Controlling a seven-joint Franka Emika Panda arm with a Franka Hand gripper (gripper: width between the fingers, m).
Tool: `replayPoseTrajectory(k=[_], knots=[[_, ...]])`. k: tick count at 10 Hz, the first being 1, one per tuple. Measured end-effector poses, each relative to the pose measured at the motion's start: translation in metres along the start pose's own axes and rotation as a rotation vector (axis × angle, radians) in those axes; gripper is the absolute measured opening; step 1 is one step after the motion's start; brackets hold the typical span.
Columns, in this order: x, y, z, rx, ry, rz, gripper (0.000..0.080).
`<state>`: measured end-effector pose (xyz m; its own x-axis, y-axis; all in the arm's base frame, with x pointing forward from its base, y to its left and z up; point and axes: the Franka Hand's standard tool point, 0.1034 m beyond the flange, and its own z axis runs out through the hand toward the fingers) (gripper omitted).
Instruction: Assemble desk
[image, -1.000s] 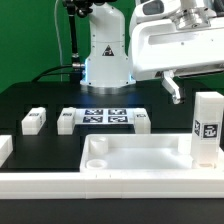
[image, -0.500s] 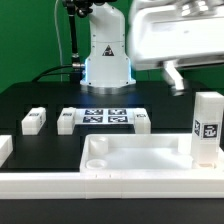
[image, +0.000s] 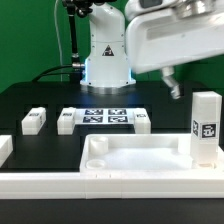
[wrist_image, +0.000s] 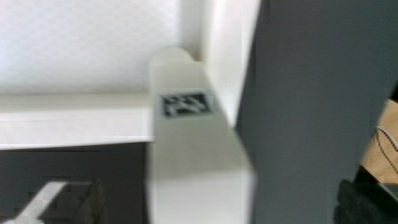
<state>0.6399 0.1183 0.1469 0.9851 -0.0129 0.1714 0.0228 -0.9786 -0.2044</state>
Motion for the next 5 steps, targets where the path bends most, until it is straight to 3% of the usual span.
replayPoseTrajectory(k=[1,2,4,5], knots=[[-0.01,-0.004,0.0,0.004,-0.108,-0.009,0.0649],[-0.007,-0.003,-0.004,0.012,-0.204,-0.005,0.0649],[0.005,0.004,0.006,0.017,-0.206,-0.008,0.0649],[0.003,0.009,0.011,0.016,-0.2,-0.015,0.0649]])
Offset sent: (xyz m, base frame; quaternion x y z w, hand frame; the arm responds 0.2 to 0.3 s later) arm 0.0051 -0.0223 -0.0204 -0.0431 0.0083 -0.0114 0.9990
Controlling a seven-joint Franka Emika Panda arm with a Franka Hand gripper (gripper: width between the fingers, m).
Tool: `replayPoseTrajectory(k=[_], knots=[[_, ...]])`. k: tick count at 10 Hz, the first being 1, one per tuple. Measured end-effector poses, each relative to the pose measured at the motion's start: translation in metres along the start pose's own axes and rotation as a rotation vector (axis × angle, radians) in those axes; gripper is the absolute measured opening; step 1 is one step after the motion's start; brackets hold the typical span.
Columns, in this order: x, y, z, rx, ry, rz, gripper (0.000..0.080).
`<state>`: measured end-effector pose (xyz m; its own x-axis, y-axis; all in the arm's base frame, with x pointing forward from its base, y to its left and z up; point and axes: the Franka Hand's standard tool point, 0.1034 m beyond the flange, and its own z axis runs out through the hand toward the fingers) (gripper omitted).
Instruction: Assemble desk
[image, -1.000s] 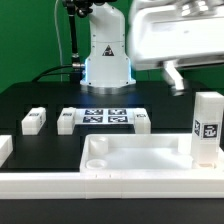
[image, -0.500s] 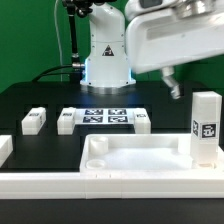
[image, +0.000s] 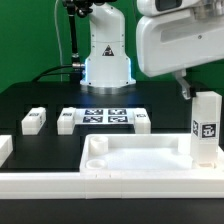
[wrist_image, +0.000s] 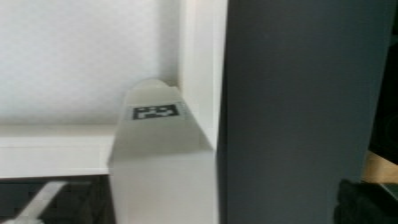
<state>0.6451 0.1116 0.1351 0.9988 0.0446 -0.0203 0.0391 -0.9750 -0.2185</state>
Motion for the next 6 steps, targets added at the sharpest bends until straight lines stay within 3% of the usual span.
replayPoseTrajectory(k=[2,6], knots=[[0.0045,0.0118,0.0074,0.002,0.034,-0.042,0.0649],[0.0015,0.012,0.0115,0.01,0.037,-0.034,0.0649]])
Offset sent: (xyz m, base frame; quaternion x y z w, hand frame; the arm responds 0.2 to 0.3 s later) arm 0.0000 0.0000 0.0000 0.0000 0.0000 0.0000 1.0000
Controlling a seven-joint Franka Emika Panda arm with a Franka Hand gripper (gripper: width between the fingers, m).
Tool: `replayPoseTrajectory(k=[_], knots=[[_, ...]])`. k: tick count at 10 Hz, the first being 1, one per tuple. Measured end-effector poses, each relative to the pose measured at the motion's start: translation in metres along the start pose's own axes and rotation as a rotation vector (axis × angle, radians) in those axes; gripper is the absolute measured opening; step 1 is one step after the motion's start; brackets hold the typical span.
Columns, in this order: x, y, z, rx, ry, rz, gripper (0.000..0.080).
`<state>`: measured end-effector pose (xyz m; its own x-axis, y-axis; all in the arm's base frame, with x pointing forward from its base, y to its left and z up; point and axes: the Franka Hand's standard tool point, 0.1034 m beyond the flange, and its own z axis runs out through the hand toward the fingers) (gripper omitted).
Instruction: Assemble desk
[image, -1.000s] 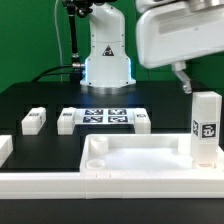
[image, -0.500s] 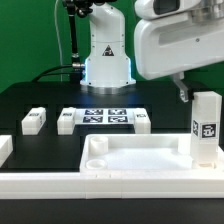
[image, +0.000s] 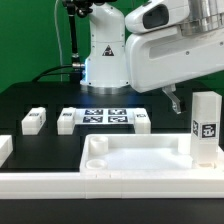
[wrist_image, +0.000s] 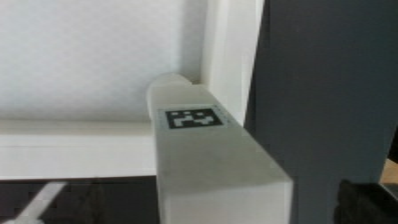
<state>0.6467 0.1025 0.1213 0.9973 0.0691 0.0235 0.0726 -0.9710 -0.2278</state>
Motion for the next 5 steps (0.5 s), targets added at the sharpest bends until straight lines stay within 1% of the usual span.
replayPoseTrajectory(k=[1,2,3,4,5], knots=[[-0.0011,0.0002,0.0007,-0.008,-0.01,0.021,0.0649],[-0.0014,0.001,0.0022,-0.042,-0.036,0.046,0.0649],[0.0019,0.0015,0.003,-0.063,-0.034,0.049,0.0649],[0.002,0.0012,0.0034,-0.058,-0.031,0.045,0.0649],[0.0018,0.0009,0.0036,-0.058,-0.032,0.046,0.0527]])
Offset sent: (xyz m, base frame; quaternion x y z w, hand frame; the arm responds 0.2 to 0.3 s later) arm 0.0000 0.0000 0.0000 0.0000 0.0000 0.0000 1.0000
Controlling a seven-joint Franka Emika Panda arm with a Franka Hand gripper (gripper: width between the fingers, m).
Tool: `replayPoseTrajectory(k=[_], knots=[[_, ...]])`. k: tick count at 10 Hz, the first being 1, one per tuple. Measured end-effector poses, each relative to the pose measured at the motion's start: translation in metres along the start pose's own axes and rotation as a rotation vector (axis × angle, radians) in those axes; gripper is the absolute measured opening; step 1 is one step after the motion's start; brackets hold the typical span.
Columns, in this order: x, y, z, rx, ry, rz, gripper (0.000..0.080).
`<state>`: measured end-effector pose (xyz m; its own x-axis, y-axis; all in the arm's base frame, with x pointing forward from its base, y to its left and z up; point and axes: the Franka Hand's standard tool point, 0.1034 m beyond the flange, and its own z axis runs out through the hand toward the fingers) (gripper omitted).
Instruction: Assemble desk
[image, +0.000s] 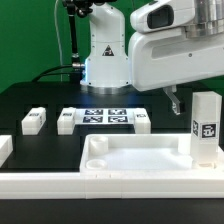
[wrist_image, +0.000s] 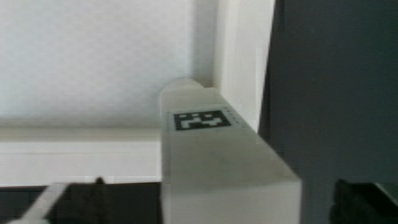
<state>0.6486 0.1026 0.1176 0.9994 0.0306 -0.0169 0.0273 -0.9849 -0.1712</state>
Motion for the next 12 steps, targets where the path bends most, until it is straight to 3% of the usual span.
replayPoseTrajectory(k=[1,2,3,6,8,11,12], knots=[[-0.0001,-0.0001,0.0002,0.0,0.0,0.008,0.0527],[-0.0001,-0.001,0.0003,0.004,0.0,0.064,0.0388],[-0.0003,0.0026,0.0005,-0.002,-0.001,0.136,0.03],[0.0003,0.0027,0.0016,-0.001,0.009,0.341,0.03],[-0.0018,0.0007,0.0025,0.008,0.078,0.641,0.0299],[-0.0023,0.0026,0.0032,0.09,0.106,1.133,0.03],[-0.0031,0.0045,0.0028,0.128,0.106,1.249,0.03]])
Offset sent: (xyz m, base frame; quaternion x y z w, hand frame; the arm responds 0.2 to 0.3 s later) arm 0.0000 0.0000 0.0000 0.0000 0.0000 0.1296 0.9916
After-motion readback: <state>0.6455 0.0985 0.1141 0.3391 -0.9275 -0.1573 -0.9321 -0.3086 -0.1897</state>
